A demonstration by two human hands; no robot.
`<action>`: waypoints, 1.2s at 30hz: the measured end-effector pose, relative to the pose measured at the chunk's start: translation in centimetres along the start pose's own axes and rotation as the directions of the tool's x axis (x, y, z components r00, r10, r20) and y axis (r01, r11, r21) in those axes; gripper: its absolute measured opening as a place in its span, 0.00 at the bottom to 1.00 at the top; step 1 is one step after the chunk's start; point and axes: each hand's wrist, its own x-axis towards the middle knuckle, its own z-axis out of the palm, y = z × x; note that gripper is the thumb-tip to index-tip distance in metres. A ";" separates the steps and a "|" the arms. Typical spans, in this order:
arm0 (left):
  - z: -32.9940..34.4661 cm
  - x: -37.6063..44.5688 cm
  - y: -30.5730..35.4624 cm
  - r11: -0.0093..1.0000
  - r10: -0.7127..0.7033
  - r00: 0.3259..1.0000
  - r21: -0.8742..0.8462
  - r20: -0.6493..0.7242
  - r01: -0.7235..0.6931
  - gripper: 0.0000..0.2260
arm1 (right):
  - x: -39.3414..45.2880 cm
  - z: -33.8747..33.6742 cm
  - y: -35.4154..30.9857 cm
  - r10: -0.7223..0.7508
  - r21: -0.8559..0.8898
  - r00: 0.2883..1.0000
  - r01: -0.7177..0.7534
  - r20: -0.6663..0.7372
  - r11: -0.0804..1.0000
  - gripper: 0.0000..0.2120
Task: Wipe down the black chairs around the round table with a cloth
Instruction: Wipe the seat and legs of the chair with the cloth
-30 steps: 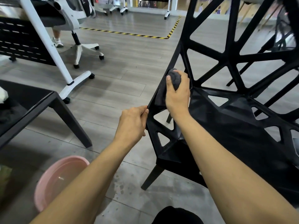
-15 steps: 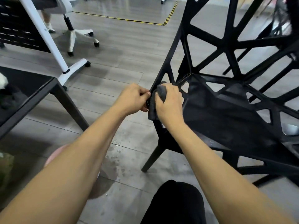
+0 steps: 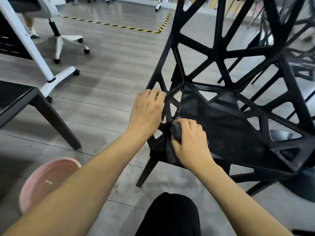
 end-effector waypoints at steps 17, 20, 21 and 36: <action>4.8 -0.3 4.6 0.984 -0.047 0.962 0.178 0.268 -0.001 0.21 | 16.4 4.5 7.6 0.077 0.053 0.995 -0.080 0.071 0.995 0.17; 5.1 -0.9 4.7 0.986 -0.030 0.961 0.168 0.275 -0.017 0.23 | 19.3 4.8 8.7 0.064 -0.010 0.997 -0.064 0.038 0.998 0.17; 5.2 -1.0 4.7 0.987 -0.026 0.964 0.163 0.266 -0.019 0.23 | 20.3 4.9 9.0 0.063 -0.015 0.997 -0.063 0.037 0.998 0.17; 5.1 -0.4 4.8 0.983 -0.035 0.964 0.181 0.263 -0.013 0.20 | 18.7 6.0 9.9 -0.144 -0.012 0.989 0.144 -0.013 0.990 0.23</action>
